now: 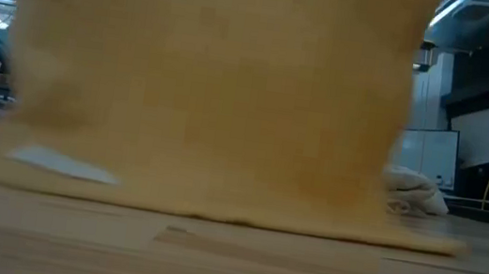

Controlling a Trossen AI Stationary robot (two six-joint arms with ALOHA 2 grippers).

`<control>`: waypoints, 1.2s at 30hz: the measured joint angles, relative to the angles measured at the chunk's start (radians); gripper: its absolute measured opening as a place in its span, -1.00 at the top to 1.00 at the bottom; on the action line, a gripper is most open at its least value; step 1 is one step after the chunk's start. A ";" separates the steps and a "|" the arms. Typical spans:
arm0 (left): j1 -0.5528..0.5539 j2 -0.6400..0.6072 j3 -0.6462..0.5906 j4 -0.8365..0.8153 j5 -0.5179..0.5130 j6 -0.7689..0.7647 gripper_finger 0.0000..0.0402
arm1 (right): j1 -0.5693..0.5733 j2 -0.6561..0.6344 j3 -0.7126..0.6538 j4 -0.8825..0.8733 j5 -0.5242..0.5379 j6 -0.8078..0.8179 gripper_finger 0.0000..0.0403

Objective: Fold towel
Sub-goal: Fold the yellow towel

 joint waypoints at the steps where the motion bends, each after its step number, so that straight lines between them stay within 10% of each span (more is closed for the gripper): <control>1: 0.000 -0.015 -0.013 -0.125 0.000 -0.113 0.97 | 0.000 -0.002 0.000 -0.144 -0.004 0.139 0.95; 6: 0.019 -0.064 -0.061 -0.832 0.027 -0.899 0.97 | -0.001 0.003 -0.027 -0.617 0.000 0.694 0.95; 11: 0.053 -0.088 -0.066 -1.115 0.180 -1.435 0.97 | -0.001 0.002 -0.040 -0.556 -0.009 0.724 0.95; 19: 0.067 -0.067 -0.065 -0.907 0.587 -1.231 0.95 | -0.001 0.002 -0.039 -0.187 -0.207 0.380 0.95; 27: 0.096 0.010 -0.070 -1.314 0.597 -1.527 0.97 | -0.001 0.042 -0.039 -0.307 -0.337 0.417 0.95; 36: 0.125 0.042 -0.216 -1.299 0.713 -1.622 0.97 | -0.001 0.165 -0.039 -0.553 -0.390 0.669 0.95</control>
